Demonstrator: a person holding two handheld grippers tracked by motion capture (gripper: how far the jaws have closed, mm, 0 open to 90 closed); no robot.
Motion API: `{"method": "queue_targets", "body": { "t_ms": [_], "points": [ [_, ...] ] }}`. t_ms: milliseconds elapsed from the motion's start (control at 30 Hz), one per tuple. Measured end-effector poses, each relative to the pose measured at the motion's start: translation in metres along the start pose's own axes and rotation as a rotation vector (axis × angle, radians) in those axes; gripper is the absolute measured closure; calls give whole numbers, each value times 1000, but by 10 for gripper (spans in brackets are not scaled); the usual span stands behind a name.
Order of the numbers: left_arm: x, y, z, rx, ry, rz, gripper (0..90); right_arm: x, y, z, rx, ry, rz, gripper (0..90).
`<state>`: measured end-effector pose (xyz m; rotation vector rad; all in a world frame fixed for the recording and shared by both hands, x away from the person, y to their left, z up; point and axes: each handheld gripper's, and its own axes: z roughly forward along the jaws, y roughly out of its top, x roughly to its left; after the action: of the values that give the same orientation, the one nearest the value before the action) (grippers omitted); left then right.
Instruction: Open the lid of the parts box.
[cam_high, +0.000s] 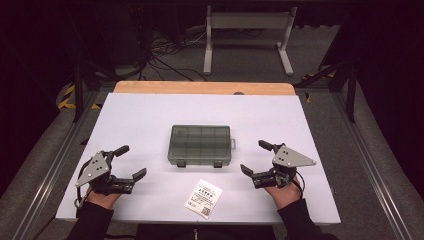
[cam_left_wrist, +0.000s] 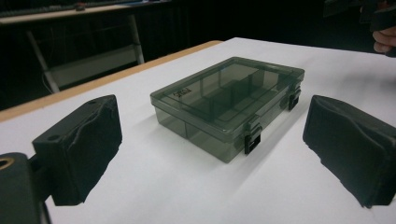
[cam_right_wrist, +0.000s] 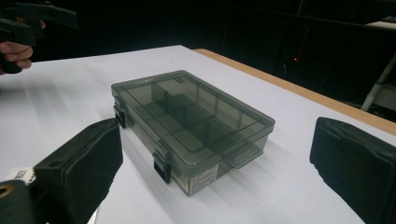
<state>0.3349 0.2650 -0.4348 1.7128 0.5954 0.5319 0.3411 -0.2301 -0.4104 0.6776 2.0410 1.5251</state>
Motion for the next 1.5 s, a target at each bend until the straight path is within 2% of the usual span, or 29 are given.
{"method": "queue_targets", "body": {
  "t_ms": [67,133,267,500,633,700,1100,1200,1500],
  "points": [
    [1,-1,1,-11,-7,-40,37,0,0,0,0,1,0,31],
    [2,-2,0,-12,-4,-52,35,1,0,1,1,4,-1,31],
    [2,-1,0,-17,-6,-49,35,2,0,2,0,12,-7,31],
    [1,-1,1,-3,-3,-14,37,2,0,4,4,21,-7,32],
    [-1,0,1,-8,-1,-16,39,3,0,5,6,23,-10,32],
    [0,0,1,3,-3,-5,41,3,0,5,6,25,-9,32],
    [1,4,5,13,-9,-8,44,3,1,7,11,27,-10,35],
    [1,6,8,2,-4,-7,44,2,2,9,10,30,-12,35],
    [3,13,21,-1,-24,-11,46,2,8,21,8,43,-7,35]
  ]
}}
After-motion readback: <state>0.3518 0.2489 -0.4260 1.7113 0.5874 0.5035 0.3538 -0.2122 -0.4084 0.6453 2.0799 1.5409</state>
